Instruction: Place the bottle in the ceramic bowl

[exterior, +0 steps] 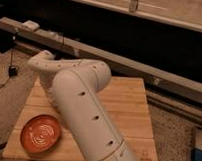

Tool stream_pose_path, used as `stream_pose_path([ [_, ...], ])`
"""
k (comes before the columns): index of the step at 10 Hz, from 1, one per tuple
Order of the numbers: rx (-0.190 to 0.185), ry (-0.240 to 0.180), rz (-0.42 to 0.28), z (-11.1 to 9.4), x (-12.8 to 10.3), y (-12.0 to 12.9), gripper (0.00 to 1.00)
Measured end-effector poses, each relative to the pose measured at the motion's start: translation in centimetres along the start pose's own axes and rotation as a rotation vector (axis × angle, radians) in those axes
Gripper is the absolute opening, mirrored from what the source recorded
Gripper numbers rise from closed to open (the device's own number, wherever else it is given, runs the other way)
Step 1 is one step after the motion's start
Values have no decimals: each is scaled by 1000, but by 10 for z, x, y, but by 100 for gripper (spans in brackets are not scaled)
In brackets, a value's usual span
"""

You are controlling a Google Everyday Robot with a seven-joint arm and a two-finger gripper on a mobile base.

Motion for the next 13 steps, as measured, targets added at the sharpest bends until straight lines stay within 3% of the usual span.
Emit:
stream_pose_path([
  [3, -50, -2, -4, -56, 38, -15, 0],
  [5, -85, 1, -30, -80, 69, -9, 0],
  [10, -210, 34, -129, -103, 138, 54, 0],
  [13, -285, 67, -199, -108, 164, 83, 0],
])
